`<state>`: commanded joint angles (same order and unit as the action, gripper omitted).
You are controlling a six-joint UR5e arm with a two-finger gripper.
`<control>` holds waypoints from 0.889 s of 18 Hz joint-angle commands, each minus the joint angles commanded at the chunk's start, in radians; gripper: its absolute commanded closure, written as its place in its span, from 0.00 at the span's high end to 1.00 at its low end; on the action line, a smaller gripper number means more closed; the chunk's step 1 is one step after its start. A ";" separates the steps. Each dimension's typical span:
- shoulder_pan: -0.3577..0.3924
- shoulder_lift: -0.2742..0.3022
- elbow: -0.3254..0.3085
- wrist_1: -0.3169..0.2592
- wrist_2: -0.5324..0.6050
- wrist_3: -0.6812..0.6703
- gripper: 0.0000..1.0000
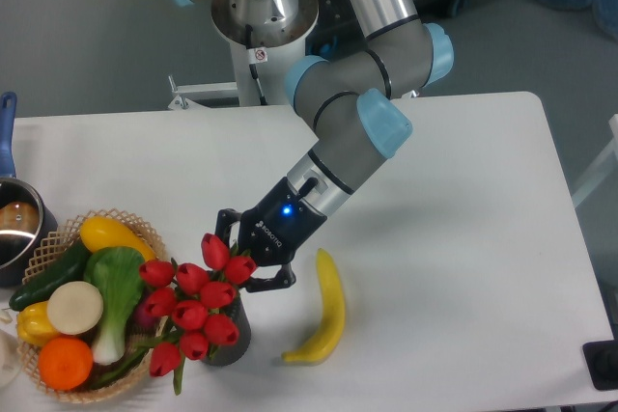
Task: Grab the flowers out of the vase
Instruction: 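Close the gripper on the tulip stems, then lift the tulip bunch up out of the grey vase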
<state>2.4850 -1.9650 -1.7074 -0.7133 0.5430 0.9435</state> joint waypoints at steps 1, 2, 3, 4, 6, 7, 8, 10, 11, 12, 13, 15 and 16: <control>0.000 0.002 0.006 0.000 -0.009 -0.015 0.06; 0.003 0.002 0.012 0.000 -0.032 -0.032 0.06; 0.014 0.006 0.017 0.000 -0.060 -0.038 0.06; 0.021 0.018 0.020 0.000 -0.080 -0.040 0.06; 0.038 0.032 0.023 0.000 -0.110 -0.051 0.06; 0.041 0.032 0.025 0.000 -0.123 -0.054 0.07; 0.051 0.034 0.028 0.000 -0.130 -0.055 0.07; 0.060 0.044 0.034 0.000 -0.155 -0.063 0.07; 0.064 0.044 0.041 0.000 -0.166 -0.068 0.07; 0.067 0.044 0.051 0.000 -0.175 -0.072 0.07; 0.072 0.044 0.061 0.000 -0.186 -0.080 0.07; 0.084 0.044 0.095 0.000 -0.207 -0.113 0.07; 0.089 0.046 0.116 0.000 -0.216 -0.136 0.07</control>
<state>2.5740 -1.9190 -1.5910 -0.7133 0.3268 0.8071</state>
